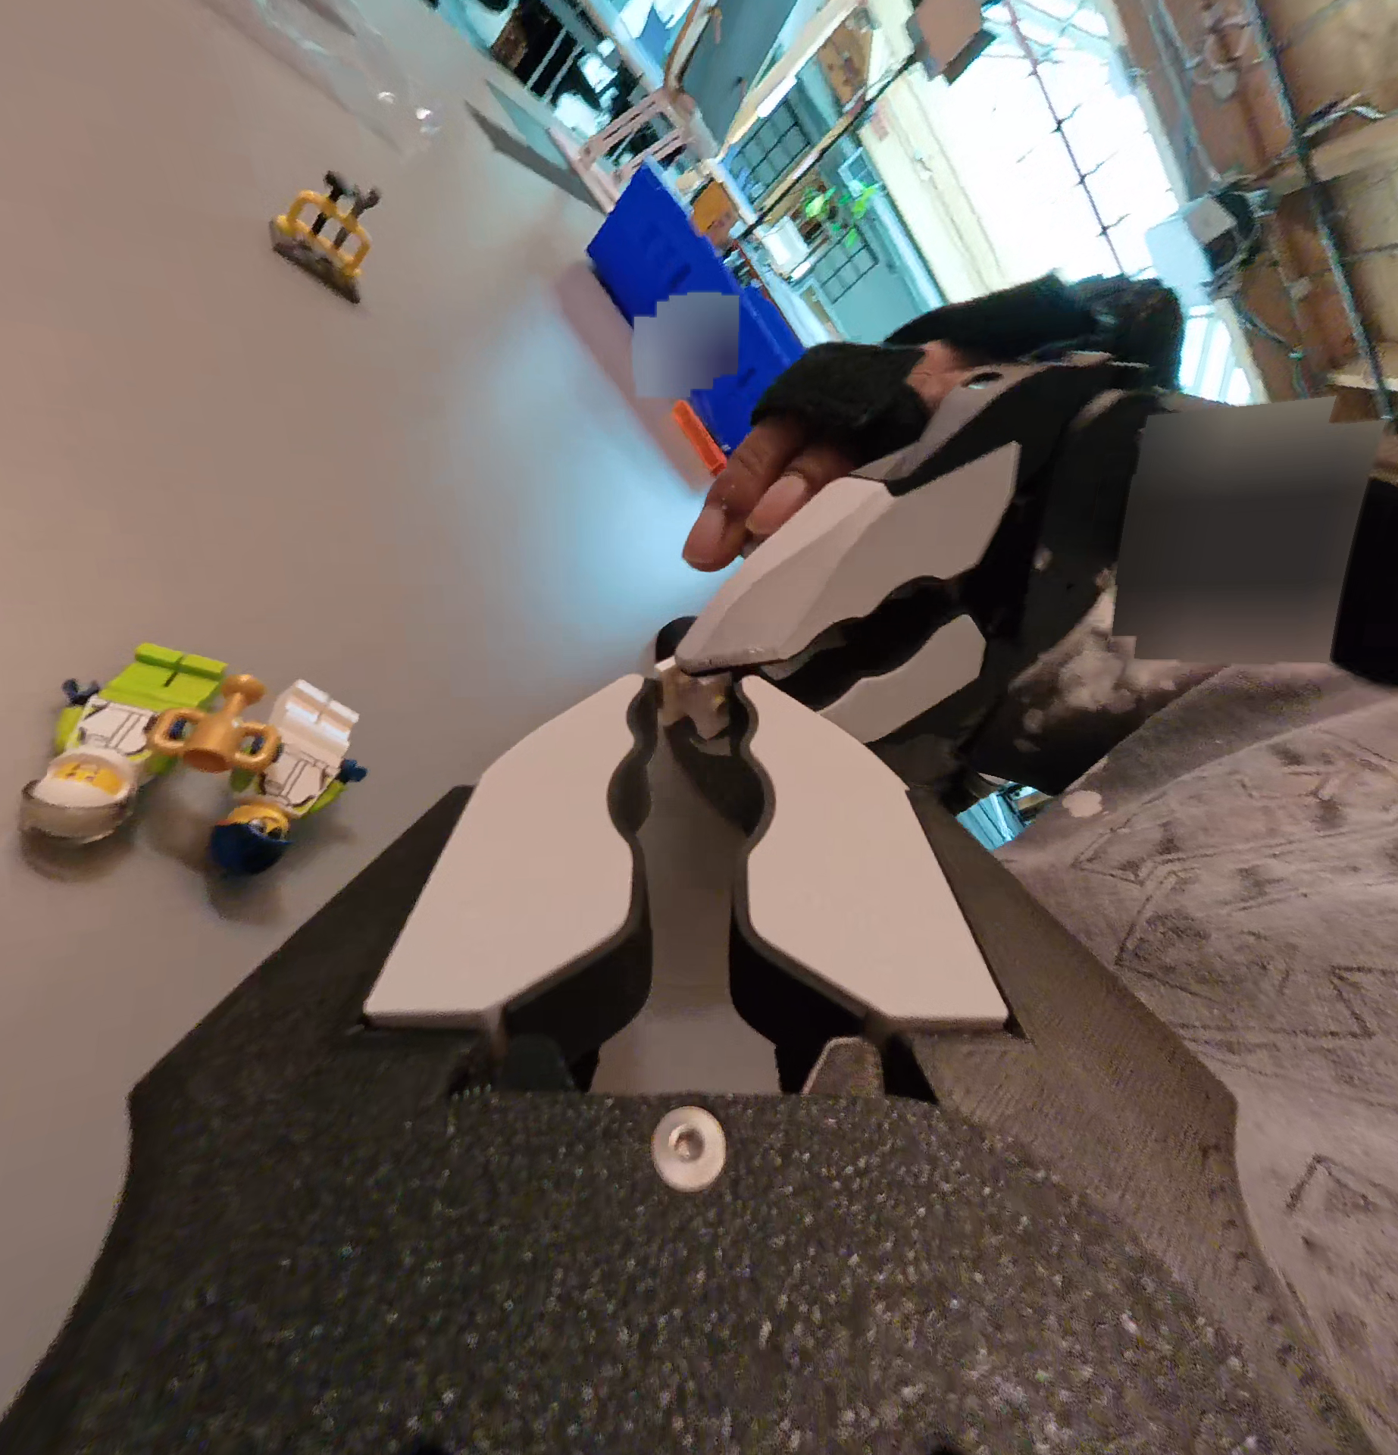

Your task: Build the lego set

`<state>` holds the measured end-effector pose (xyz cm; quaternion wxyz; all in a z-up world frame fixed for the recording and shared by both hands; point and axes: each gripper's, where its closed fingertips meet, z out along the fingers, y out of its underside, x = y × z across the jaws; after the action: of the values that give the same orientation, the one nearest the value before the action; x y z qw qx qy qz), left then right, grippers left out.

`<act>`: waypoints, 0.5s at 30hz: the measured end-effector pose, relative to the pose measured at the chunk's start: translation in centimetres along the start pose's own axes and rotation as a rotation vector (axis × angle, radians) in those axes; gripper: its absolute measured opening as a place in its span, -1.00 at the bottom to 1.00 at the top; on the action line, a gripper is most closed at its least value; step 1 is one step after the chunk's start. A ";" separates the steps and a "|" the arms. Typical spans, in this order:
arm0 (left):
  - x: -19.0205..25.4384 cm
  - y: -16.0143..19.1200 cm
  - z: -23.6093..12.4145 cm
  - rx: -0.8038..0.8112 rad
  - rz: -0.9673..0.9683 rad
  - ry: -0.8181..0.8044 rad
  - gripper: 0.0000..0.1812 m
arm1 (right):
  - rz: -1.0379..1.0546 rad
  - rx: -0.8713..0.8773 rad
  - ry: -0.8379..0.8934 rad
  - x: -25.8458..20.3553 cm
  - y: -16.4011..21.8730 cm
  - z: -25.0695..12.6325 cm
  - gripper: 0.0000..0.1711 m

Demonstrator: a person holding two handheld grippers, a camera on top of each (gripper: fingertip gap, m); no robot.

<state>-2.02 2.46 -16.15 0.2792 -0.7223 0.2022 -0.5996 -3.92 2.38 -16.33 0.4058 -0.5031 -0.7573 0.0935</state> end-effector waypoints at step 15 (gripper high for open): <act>5.2 -0.9 -1.6 0.086 0.340 0.239 -0.82 | 0.731 0.644 -0.346 -0.1 -3.2 -4.1 -0.73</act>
<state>-2.61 -0.41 -11.42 0.3810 -0.5891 0.3273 -0.6330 -3.21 -0.33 -11.90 0.3498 -0.5615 -0.5208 0.5395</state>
